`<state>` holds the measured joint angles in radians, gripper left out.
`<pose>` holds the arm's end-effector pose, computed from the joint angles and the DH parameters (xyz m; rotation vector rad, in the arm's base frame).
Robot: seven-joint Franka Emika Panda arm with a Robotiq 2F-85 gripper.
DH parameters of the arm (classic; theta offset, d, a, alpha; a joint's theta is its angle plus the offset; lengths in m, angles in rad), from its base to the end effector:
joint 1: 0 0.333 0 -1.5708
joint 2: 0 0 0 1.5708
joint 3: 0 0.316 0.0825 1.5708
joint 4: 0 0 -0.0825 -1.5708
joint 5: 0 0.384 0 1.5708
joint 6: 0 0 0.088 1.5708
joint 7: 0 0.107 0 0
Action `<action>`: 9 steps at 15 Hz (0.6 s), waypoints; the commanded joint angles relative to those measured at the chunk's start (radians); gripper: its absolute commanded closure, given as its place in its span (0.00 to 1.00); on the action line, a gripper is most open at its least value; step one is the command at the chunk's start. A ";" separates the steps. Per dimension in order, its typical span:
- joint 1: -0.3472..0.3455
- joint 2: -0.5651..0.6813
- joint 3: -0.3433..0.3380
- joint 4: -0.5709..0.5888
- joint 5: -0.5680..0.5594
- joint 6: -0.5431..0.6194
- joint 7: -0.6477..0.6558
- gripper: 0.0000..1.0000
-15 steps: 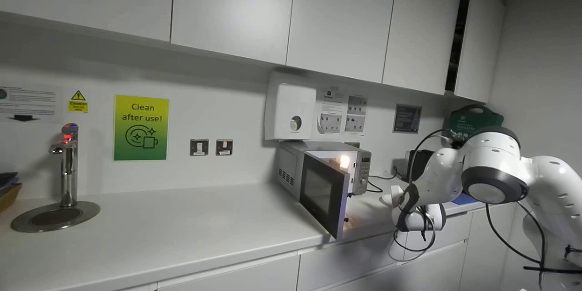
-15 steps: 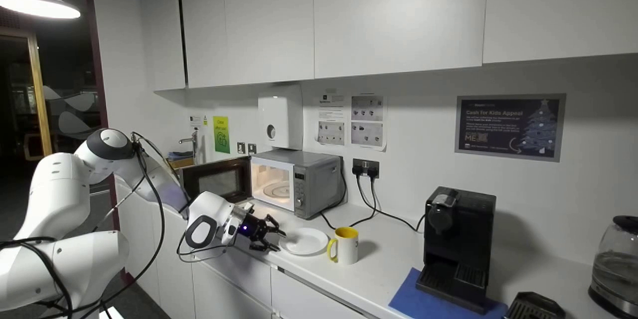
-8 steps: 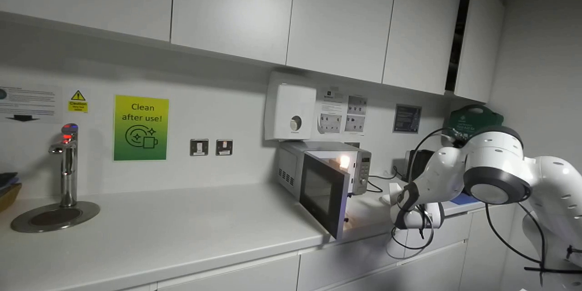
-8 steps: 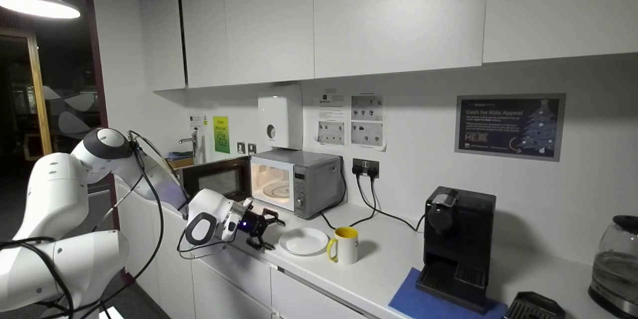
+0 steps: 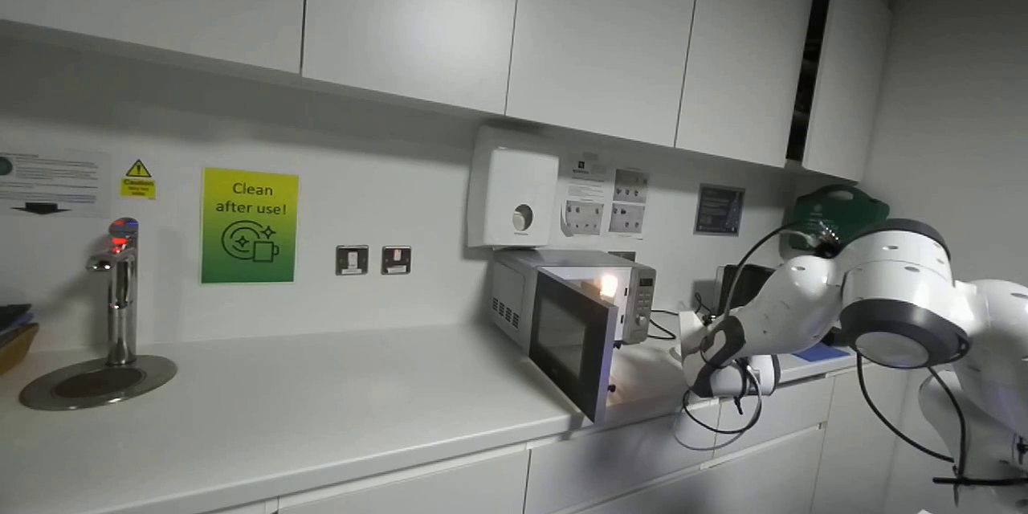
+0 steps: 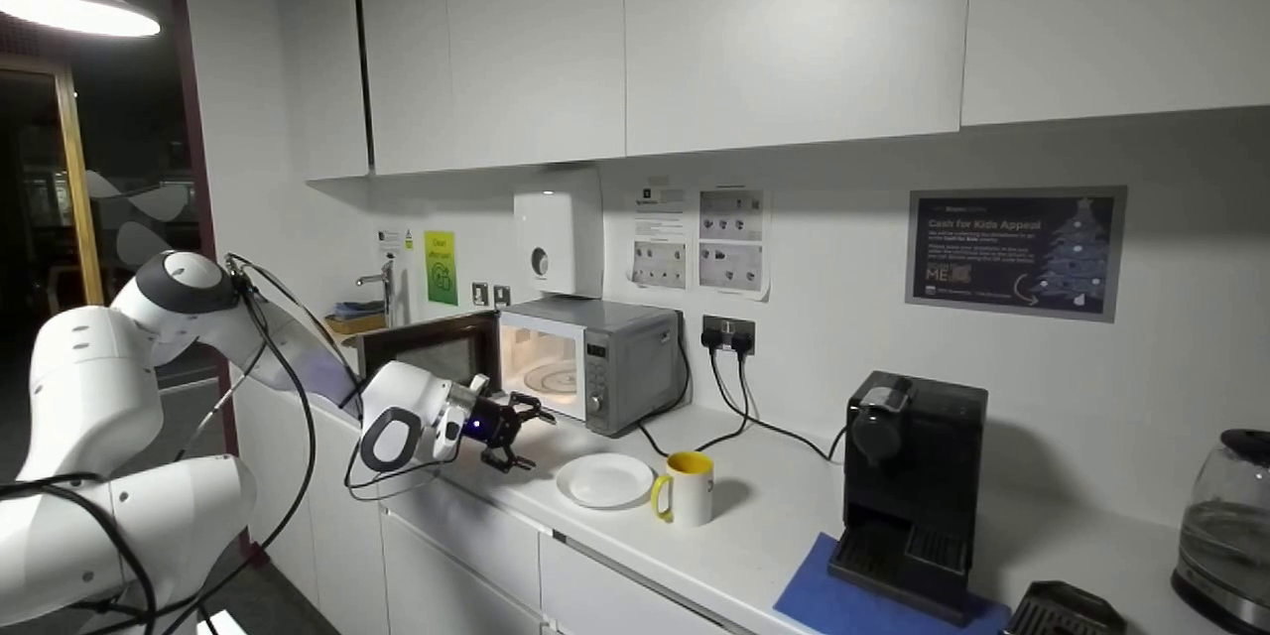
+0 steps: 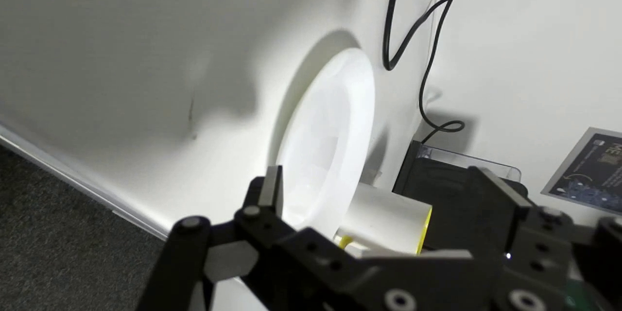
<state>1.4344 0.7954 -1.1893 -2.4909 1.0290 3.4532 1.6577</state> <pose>0.4842 0.0196 0.2993 -1.1318 2.1227 -1.3239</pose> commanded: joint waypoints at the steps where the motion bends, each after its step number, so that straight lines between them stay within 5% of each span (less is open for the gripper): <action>1: 0.072 -0.051 -0.069 -0.029 -0.045 0.000 0.019 0.01; 9: 0.180 -0.128 -0.186 -0.095 -0.095 0.003 -0.075 0.00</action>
<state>1.5558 0.7498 -1.3019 -2.5322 0.9808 3.4522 1.6388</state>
